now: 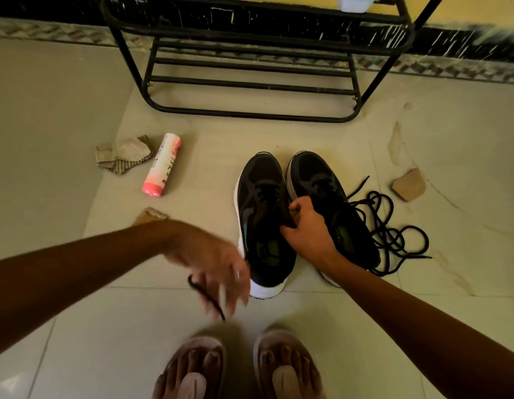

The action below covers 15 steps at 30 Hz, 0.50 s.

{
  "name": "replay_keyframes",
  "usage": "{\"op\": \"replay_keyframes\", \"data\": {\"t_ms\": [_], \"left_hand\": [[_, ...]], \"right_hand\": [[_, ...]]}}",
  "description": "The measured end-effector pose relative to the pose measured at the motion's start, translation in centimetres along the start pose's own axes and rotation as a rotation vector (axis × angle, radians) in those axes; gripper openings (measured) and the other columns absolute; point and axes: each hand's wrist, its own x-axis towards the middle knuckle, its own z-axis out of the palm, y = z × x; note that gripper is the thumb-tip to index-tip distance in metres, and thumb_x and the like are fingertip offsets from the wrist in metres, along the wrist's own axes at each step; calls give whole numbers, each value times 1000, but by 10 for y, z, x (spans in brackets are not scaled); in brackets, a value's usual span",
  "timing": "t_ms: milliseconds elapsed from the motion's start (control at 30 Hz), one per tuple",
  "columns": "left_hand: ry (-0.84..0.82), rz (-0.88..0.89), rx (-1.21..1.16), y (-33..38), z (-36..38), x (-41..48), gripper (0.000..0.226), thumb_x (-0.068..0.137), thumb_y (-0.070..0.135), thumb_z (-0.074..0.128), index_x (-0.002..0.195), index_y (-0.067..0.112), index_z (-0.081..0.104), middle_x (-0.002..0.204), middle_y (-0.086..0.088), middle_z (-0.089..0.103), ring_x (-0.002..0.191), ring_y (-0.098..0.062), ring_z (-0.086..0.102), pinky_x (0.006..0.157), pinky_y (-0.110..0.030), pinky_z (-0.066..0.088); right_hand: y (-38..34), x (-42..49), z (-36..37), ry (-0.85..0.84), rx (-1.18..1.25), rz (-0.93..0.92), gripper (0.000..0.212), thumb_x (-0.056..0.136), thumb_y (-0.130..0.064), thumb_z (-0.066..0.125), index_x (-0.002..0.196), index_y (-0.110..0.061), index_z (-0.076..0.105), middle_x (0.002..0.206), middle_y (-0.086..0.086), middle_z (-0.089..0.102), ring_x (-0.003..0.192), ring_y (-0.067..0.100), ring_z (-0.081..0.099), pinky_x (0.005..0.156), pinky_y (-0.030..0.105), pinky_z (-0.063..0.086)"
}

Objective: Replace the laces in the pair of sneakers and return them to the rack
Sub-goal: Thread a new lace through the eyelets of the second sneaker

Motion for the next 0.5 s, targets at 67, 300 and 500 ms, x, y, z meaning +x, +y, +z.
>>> {"op": "replay_keyframes", "data": {"t_ms": [67, 300, 500], "left_hand": [[405, 181, -28, 22, -11, -6, 7, 79, 16, 71, 81, 15, 64, 76, 0, 70, 58, -10, 65, 54, -19, 52], [1237, 155, 755, 55, -33, 22, 35, 79, 41, 68, 108, 21, 63, 105, 2, 55, 96, -14, 54, 73, -26, 41], [1207, 45, 887, 49, -22, 49, 31, 88, 35, 55, 111, 17, 65, 117, -9, 45, 110, -26, 45, 80, -33, 41]], "right_hand": [[-1, 0, 0, -2, -7, -1, 35, 83, -13, 66, 106, -13, 40, 73, -3, 53, 64, 9, 55, 55, 16, 43], [-3, 0, 1, 4, -9, 13, 35, 80, -10, 66, 104, -14, 40, 72, 0, 56, 67, 17, 58, 60, 29, 50], [-1, -1, 0, -4, 7, 16, 33, 83, -8, 63, 105, -15, 39, 71, -2, 54, 61, 9, 54, 51, 17, 44]]}}
